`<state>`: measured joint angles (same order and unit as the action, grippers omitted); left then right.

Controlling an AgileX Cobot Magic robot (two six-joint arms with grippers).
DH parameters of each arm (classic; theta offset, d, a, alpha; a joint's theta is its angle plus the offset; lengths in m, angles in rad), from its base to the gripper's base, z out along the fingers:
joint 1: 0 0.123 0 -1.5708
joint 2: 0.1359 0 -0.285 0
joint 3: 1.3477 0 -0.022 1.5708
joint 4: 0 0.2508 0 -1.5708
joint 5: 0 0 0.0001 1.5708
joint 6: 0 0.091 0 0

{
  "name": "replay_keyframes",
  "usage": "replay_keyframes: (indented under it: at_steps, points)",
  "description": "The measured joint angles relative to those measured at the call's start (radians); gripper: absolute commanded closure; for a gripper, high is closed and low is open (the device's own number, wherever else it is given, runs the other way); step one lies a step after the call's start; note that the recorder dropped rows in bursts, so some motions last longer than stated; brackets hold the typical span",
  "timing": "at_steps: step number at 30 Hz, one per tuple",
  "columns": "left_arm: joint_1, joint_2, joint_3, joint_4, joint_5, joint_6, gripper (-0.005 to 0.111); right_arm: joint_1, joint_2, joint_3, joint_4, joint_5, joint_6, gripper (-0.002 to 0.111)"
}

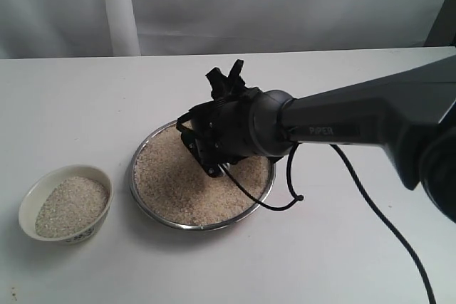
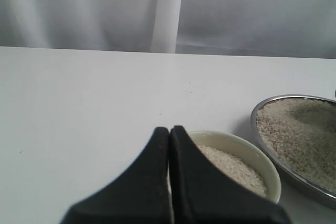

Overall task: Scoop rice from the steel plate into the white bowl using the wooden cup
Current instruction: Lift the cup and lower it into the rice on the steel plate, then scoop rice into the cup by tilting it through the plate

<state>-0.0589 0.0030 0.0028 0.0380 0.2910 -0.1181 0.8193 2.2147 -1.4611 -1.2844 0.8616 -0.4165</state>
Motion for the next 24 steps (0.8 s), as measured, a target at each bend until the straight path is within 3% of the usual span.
replay_keyframes:
  at_steps: [24]
  points:
    - [0.0, 0.0, 0.0, 0.0, 0.0, 0.0, 0.107, 0.069, 0.03, -0.002, 0.068, -0.012, -0.074, 0.108]
